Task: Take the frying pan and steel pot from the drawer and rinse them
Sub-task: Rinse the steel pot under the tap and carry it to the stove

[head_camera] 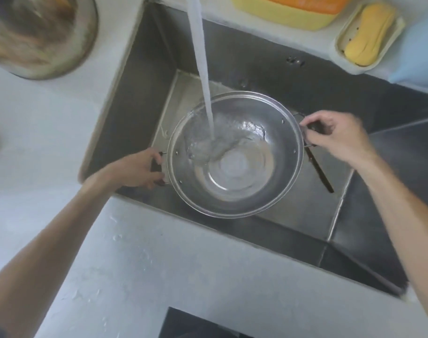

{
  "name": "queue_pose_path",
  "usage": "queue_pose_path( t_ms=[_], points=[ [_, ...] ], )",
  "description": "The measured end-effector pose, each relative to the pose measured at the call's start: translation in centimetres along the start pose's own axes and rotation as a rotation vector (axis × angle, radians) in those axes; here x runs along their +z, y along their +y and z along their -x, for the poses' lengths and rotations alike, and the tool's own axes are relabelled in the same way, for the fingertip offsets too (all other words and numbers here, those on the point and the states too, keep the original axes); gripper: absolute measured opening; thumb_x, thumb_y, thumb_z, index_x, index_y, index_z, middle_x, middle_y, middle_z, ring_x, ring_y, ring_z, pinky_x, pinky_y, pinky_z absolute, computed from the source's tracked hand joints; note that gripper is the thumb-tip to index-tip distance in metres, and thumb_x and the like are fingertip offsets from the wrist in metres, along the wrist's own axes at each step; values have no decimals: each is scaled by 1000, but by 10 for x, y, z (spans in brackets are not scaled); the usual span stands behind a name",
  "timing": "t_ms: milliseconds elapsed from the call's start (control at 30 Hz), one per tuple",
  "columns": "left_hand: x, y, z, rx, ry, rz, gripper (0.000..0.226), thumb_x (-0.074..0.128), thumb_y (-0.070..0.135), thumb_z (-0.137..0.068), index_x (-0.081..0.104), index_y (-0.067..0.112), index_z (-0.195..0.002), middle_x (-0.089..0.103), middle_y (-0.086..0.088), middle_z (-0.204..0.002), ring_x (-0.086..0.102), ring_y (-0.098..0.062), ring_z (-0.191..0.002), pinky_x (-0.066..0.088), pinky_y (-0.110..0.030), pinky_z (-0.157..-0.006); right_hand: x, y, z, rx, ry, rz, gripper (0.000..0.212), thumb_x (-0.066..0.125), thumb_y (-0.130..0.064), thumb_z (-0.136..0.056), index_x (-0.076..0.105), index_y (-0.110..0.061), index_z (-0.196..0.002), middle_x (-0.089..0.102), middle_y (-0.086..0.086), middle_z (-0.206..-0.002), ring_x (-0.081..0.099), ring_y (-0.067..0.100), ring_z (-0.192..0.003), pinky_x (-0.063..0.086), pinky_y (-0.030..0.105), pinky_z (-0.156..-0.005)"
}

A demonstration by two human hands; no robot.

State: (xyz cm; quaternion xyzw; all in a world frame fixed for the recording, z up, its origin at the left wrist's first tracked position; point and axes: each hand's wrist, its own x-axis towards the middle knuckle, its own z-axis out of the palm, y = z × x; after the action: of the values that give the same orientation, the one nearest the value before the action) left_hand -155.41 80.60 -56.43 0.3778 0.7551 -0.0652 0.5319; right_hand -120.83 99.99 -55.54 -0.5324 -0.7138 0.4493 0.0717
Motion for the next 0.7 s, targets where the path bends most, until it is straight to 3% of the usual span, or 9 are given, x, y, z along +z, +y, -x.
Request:
queue_pose_path(
  t_ms=[100,200,267,367,433,500,600,700],
  points=[
    [12,7,-4,50,227,-57,27,61,27,-88,37,18,-97,62,8,-64,64,-25,-74,43,-33,-66,-13,-14,13,-165,147,-14,17,66,-16,-80,70,-30,-88,67,-26,-80,58,5,-72,46,21,-71],
    [11,17,10,187,590,-15,26,60,25,-88,38,17,-99,60,0,-72,61,-34,-74,43,-38,-67,-11,-12,22,-267,289,-80,22,63,-7,-80,65,-28,-86,63,-32,-80,55,-5,-71,41,11,-71],
    [1,26,24,262,784,-3,21,59,25,-88,43,19,-101,62,2,-77,62,-31,-75,44,-37,-68,-1,1,22,-207,369,-121,31,62,-5,-80,58,-35,-81,62,-30,-80,54,-6,-74,41,12,-74],
    [-19,37,47,421,964,-53,13,58,26,-84,56,25,-97,54,11,-75,61,-15,-73,44,-28,-70,30,17,17,-66,375,-246,36,59,3,-78,51,-32,-77,59,-26,-74,51,-5,-71,40,12,-71],
    [-30,46,63,527,989,-86,13,56,26,-83,63,30,-94,47,14,-67,53,3,-68,39,-10,-68,52,27,10,50,304,-329,38,59,7,-79,51,-30,-77,61,-28,-70,52,-9,-67,41,9,-68],
    [-38,55,79,600,941,-30,16,58,23,-82,68,30,-92,53,14,-71,52,3,-66,36,-3,-67,70,37,2,140,139,-343,38,59,7,-82,56,-30,-76,64,-27,-67,55,-9,-62,45,13,-68],
    [-46,63,92,563,877,81,18,58,27,-77,64,38,-90,59,17,-80,55,0,-59,48,-15,-73,79,39,1,216,-109,-283,29,59,0,-86,60,-27,-77,66,-14,-69,54,-4,-52,45,18,-54],
    [-46,53,86,376,842,214,24,58,30,-73,59,40,-94,65,20,-72,59,-4,-57,49,-25,-78,68,34,3,267,-191,-332,19,58,-5,-89,64,-23,-85,66,-1,-86,59,6,-67,44,18,-57]
  ],
)
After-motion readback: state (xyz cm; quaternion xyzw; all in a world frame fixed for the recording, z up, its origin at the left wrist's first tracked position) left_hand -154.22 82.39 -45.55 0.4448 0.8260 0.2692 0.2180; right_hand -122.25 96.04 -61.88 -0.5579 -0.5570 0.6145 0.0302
